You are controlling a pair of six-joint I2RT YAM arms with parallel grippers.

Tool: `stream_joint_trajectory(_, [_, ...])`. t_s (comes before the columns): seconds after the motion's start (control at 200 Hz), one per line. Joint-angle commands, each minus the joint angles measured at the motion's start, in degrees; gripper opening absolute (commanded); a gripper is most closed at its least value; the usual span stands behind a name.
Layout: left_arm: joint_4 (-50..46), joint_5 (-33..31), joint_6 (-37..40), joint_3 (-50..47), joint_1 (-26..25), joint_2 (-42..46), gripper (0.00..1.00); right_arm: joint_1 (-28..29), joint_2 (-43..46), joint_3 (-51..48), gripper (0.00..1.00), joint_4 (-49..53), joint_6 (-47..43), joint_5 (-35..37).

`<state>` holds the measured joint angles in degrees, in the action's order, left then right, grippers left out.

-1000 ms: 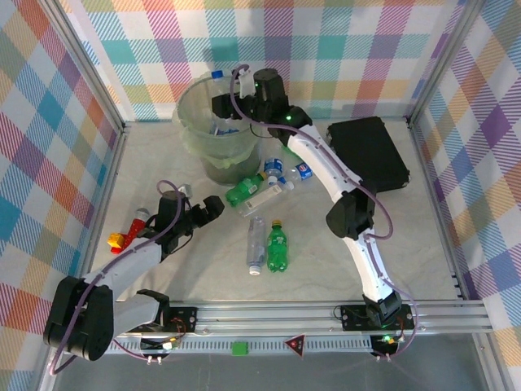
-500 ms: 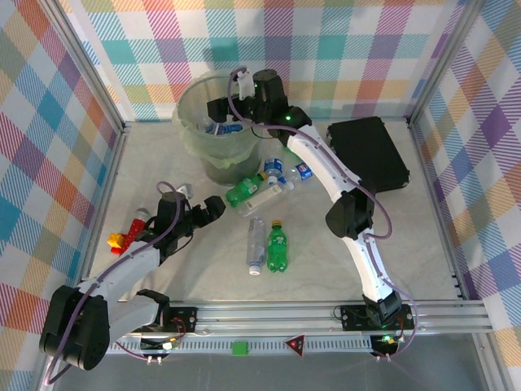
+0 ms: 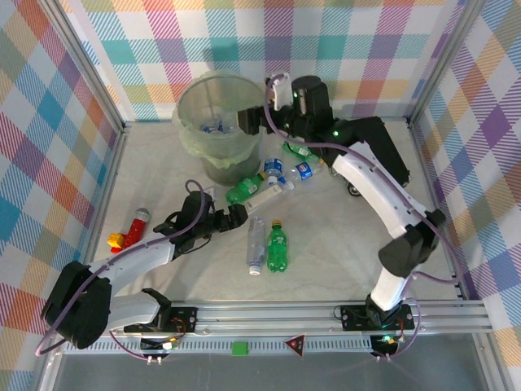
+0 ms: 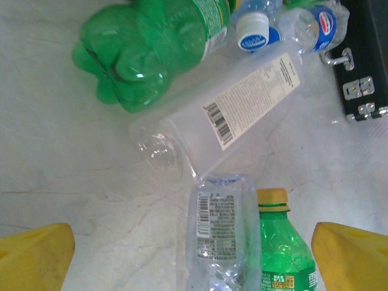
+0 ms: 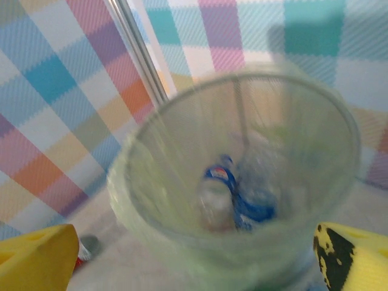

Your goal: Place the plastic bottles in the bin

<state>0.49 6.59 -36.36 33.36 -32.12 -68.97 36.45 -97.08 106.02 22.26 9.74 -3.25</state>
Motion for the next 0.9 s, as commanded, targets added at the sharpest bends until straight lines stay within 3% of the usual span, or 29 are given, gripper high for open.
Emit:
stream_joint_trajectory(0.0, [-4.0, -2.7, 1.3, 3.0, -3.9, -1.6, 1.00, 0.3, 5.5, -11.0, 0.99, -3.3, -1.2, 5.8])
stream_joint_trajectory(0.18, [-10.6, -7.0, 3.5, 7.5, -10.4, -6.6, 1.00, 0.3, 15.0, -27.5, 0.99, -7.7, -0.2, 12.0])
stream_joint_trajectory(0.38, [-12.5, -6.8, 2.7, 11.0, -14.9, -13.4, 1.00, 0.3, 19.6, -39.1, 0.99, -7.6, 3.5, 18.6])
stream_joint_trajectory(0.585, [-17.3, -7.2, 1.9, 14.3, -17.6, -20.1, 1.00, 0.3, 21.8, -46.7, 0.99, -6.9, 8.5, 22.3])
stream_joint_trajectory(0.775, [-19.4, -8.0, 1.0, 16.2, -18.1, -23.8, 1.00, 0.3, 22.7, -50.6, 0.99, -11.4, 9.0, 20.8])
stream_joint_trajectory(0.89, [-20.5, -8.4, 1.0, 17.5, -18.2, -25.9, 0.92, 0.2, 21.5, -50.5, 0.99, -12.0, 9.2, 20.7])
